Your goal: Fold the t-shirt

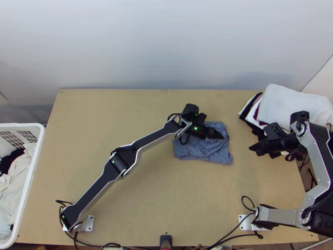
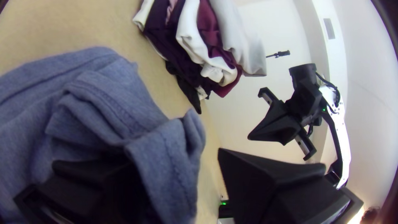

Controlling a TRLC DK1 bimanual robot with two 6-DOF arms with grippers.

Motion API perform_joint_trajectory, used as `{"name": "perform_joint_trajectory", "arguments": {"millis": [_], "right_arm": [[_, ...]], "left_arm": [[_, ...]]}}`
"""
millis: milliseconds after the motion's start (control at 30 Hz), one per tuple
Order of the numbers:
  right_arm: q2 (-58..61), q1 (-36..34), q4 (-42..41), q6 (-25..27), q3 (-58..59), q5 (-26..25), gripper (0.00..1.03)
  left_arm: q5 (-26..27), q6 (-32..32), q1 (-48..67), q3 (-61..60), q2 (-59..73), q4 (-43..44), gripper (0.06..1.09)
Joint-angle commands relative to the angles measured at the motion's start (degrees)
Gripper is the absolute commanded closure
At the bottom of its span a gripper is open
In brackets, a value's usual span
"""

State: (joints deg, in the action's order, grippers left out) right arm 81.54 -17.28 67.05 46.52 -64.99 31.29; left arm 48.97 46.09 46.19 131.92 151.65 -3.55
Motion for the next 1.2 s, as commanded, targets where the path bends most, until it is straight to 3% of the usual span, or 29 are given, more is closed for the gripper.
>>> {"name": "perform_joint_trajectory", "arguments": {"millis": [0,100,400,567,700,867,967,1067,1167], "right_arm": [[0.64,0.23,-0.78,-0.73,-1.45,0.00,1.00],[0.64,0.40,-0.78,-0.82,-1.98,0.00,1.00],[0.20,1.11,-0.69,-1.00,-2.07,0.00,1.00],[-0.06,2.86,-0.69,-1.87,-2.95,0.00,1.00],[-0.15,8.49,-0.78,-4.86,-3.48,0.00,1.00],[1.43,17.19,-4.64,-7.94,-4.09,0.00,1.00],[5.30,20.53,-5.00,-9.34,-7.61,0.00,1.00],[9.52,23.08,-5.17,-10.84,-11.74,0.09,1.00],[12.77,26.24,-7.81,-13.21,-15.25,0.09,1.00]], "left_arm": [[-0.98,-0.03,-0.14,0.01,-0.13,-6.91,0.10],[-3.44,-4.43,-0.23,0.01,-3.29,-13.76,0.10],[-2.92,-12.77,-4.18,-1.49,-12.88,-27.65,0.10],[-5.73,-29.56,-6.12,-1.93,-16.48,-45.84,0.10],[-15.22,-43.98,-6.29,-7.11,-19.64,-57.09,0.12],[-28.05,-49.07,-5.59,-12.83,-22.19,-57.09,0.39],[-29.20,-48.63,-6.56,-13.44,-21.31,-54.90,0.52],[-29.20,-46.70,-7.43,-13.70,-20.08,-51.47,0.84],[-29.46,-45.47,-7.87,-13.18,-19.03,-49.80,1.03]]}}
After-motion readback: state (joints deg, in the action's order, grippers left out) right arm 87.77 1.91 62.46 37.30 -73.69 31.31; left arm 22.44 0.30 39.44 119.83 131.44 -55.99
